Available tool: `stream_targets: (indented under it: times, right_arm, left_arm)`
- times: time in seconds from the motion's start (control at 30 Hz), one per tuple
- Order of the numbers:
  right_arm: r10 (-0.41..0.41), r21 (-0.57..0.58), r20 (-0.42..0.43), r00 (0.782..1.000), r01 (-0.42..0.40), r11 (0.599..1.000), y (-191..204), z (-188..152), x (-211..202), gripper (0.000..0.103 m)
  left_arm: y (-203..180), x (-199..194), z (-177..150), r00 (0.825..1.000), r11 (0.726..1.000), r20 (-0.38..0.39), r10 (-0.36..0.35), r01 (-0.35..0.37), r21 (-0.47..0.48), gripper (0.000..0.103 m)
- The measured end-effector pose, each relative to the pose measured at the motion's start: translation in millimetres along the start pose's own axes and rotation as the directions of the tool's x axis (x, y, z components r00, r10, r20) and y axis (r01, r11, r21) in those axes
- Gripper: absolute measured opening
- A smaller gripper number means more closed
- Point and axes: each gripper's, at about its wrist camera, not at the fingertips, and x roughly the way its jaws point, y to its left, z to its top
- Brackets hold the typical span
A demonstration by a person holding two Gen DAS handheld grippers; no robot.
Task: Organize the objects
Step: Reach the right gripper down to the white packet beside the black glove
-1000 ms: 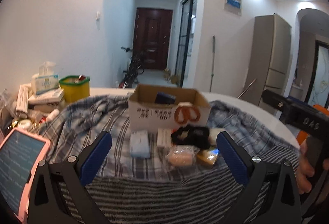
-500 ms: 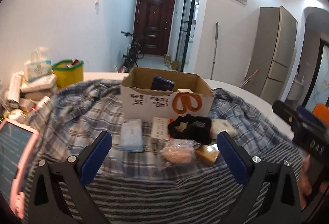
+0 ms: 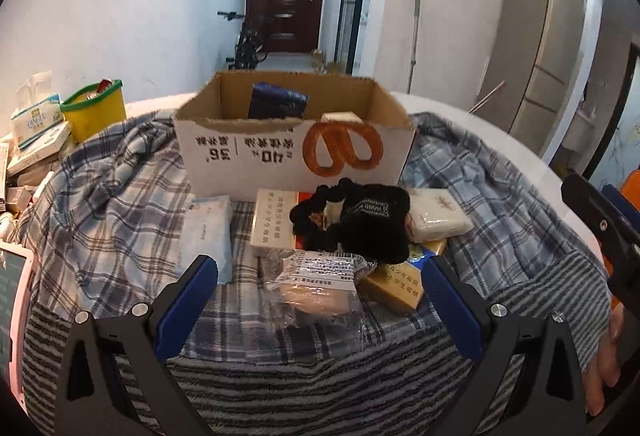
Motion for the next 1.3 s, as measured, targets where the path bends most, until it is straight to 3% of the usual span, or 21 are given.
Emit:
stream_targets:
  times: [0.17,0.3,0.5,0.6,0.73,0.8,0.9,1.1,1.3]
  right_arm:
    - [0.099,0.034,-0.139,0.985,-0.096,0.995,2.3,-9.4,30.8,0.103]
    - [0.102,0.012,-0.213,0.972,-0.102,0.995,9.4,-13.7,48.4,0.103]
    - [0.173,0.052,-0.348,0.921,-0.165,0.985,12.0,-12.3,77.3,0.101]
    - [0.176,0.048,-0.391,0.903,-0.171,0.984,18.3,-10.7,92.8,0.095]
    - [0.195,0.049,-0.439,0.877,-0.193,0.980,28.9,-10.4,108.6,0.095]
    - [0.189,0.030,-0.449,0.873,-0.197,0.980,35.6,-9.9,114.3,0.095]
    - [0.159,-0.015,-0.451,0.878,-0.186,0.982,44.7,-10.1,120.6,0.095]
    - [0.146,-0.028,-0.478,0.866,-0.181,0.983,51.2,-15.9,134.9,0.095]
    - [0.133,-0.051,-0.499,0.856,-0.182,0.982,54.7,-23.2,141.8,0.084]
  left_arm:
    - [-8.5,28.1,2.0,0.993,0.995,-0.080,0.083,-0.079,0.054,0.103]
    - [-0.7,42.8,-3.1,0.988,0.993,-0.109,0.112,-0.108,0.044,0.103]
    - [0.9,59.4,-9.1,0.976,0.991,-0.172,0.131,-0.126,0.045,0.103]
    - [1.7,63.7,-11.1,0.974,0.991,-0.183,0.132,-0.129,0.029,0.103]
    - [-1.0,72.7,-14.1,0.967,0.991,-0.220,0.130,-0.124,0.041,0.103]
    - [-4.1,78.4,-16.0,0.961,0.991,-0.244,0.133,-0.122,0.059,0.103]
    - [-3.4,79.0,-16.8,0.964,0.994,-0.244,0.107,-0.098,0.047,0.103]
    - [-3.1,78.3,-17.8,0.965,0.995,-0.239,0.104,-0.098,0.036,0.103]
    - [-0.2,79.1,-18.5,0.967,0.995,-0.235,0.101,-0.096,0.034,0.103]
